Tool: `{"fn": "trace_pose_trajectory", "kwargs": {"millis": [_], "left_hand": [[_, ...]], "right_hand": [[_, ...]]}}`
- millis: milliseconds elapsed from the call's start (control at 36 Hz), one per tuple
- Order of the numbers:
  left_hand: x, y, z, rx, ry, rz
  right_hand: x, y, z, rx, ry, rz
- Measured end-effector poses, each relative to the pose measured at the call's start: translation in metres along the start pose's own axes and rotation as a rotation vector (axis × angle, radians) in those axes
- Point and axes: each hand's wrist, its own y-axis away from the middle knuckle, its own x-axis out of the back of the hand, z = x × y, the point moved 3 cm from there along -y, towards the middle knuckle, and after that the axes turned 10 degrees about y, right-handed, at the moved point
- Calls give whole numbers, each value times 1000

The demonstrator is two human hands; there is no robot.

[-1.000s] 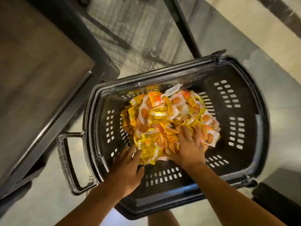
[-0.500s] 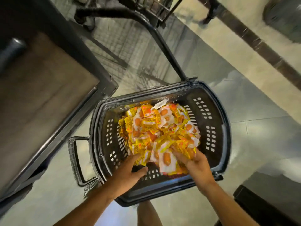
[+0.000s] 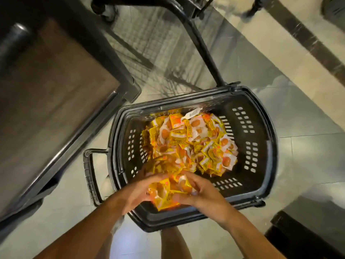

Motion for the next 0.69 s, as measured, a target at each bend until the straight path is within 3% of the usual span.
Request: {"fn": "trace_pose_trajectory", "kwargs": {"millis": [194,361,528,694], "left_hand": [[13,1,12,-158,6,208],[27,-6,28,-212,-20,312],[25,-28,25,-173,-134,318],[26,-57,4,-204,-133,318]], "right_hand": [[-1,-5,-8,-3,3,-38],[43,-29,13,-32,-117,255],[107,-51,54,-229,296,594],[130,-93,79,-256,405,651]]}}
